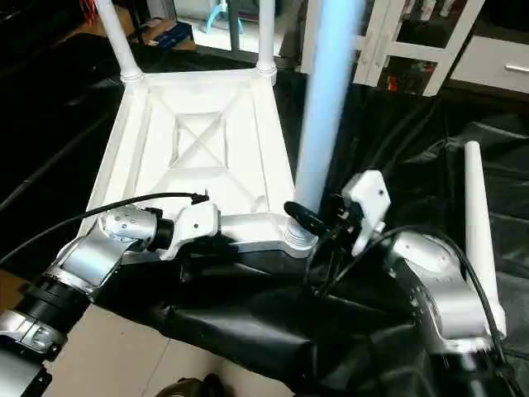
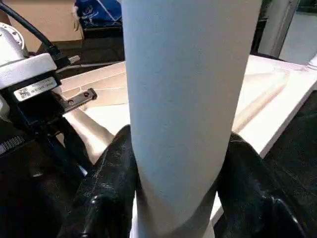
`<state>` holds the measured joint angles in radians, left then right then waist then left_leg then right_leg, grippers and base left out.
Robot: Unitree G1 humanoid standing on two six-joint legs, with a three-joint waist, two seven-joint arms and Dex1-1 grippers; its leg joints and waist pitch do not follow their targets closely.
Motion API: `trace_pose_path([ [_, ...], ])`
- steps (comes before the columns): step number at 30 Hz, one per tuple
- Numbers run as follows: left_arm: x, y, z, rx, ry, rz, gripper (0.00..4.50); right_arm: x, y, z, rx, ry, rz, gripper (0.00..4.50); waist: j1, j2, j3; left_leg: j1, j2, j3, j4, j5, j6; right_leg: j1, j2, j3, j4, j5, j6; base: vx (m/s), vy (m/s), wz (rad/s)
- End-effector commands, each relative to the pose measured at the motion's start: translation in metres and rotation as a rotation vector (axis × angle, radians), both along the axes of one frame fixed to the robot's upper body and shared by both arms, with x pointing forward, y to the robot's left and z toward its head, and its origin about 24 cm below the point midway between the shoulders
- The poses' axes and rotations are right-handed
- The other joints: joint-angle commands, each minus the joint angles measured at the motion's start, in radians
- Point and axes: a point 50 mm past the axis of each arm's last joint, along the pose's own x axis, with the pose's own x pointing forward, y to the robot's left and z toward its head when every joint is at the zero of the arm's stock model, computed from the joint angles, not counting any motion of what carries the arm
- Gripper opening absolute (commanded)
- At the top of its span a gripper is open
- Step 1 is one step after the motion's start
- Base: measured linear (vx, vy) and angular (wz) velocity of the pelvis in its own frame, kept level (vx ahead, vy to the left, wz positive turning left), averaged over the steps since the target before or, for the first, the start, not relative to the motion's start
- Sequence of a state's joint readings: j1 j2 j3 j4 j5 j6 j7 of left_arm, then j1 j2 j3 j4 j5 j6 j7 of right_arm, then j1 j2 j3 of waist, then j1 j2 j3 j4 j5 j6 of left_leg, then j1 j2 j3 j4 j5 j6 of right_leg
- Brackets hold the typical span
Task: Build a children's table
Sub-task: Insert table leg to table base
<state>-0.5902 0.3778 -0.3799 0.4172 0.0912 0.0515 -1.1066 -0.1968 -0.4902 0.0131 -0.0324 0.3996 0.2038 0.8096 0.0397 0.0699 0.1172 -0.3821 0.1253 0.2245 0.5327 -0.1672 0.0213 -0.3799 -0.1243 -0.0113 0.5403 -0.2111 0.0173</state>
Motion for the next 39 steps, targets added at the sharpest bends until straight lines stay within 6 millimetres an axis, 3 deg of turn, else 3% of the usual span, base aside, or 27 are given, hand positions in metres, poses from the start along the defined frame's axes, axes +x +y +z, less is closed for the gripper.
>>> trace_pose_path([
  [1,-0.005,-0.007,-0.002,0.007,-0.003,-0.037,0.04,-0.033,-0.022,-0.09,-0.137,0.452,-0.12,1.86,-0.004,0.01,-0.013,0.043,0.105,-0.068,-0.107,-0.638,-0.121,-0.027,-0.031,0.027,-0.07,-0.335,-0.123,0.0,0.0,0.0],
  [4,-0.004,-0.007,-0.002,0.007,-0.004,-0.036,0.04,-0.035,-0.023,-0.09,-0.137,0.453,-0.12,1.86,-0.002,0.009,-0.012,0.043,0.105,-0.071,-0.109,-0.647,-0.123,-0.03,-0.032,0.028,-0.074,-0.366,-0.106,0.0,0.0,0.0],
  [10,-0.004,-0.008,-0.002,0.007,-0.006,-0.036,0.04,-0.042,-0.02,-0.097,-0.174,0.487,-0.098,1.86,0.001,0.006,-0.014,0.041,0.106,-0.069,-0.109,-0.619,-0.124,-0.028,-0.029,0.027,-0.072,-0.313,-0.103,0.0,0.0,0.0],
  [16,-0.004,-0.009,-0.001,-0.001,-0.007,-0.038,0.04,-0.042,-0.018,-0.098,-0.205,0.464,-0.083,1.86,0.004,0.007,-0.014,0.042,0.106,-0.072,-0.11,-0.642,-0.126,-0.03,-0.032,0.029,-0.076,-0.371,-0.091,0.0,0.0,0.0],
  [24,-0.003,-0.008,-0.001,0.005,-0.011,-0.034,0.04,-0.031,-0.017,-0.08,-0.106,0.362,-0.138,1.86,0.005,0.005,-0.014,0.041,0.107,-0.073,-0.112,-0.653,-0.127,-0.032,-0.032,0.029,-0.079,-0.389,-0.085,0.0,0.0,0.0],
  [32,-0.005,-0.011,-0.002,-0.008,0.002,-0.033,0.0,-0.031,-0.014,-0.086,-0.099,0.366,-0.19,1.83,0.001,0.005,-0.012,0.04,0.107,-0.077,-0.115,-0.679,-0.136,-0.036,-0.031,0.03,-0.081,-0.419,-0.07,0.0,0.0,0.0],
  [39,-0.005,-0.012,-0.001,-0.019,0.012,-0.019,0.0,-0.02,-0.019,-0.085,-0.092,0.351,-0.332,1.83,-0.006,0.004,-0.01,0.039,0.105,-0.082,-0.118,-0.715,-0.15,-0.039,-0.031,0.029,-0.082,-0.447,-0.06,0.0,0.0,0.0],
])
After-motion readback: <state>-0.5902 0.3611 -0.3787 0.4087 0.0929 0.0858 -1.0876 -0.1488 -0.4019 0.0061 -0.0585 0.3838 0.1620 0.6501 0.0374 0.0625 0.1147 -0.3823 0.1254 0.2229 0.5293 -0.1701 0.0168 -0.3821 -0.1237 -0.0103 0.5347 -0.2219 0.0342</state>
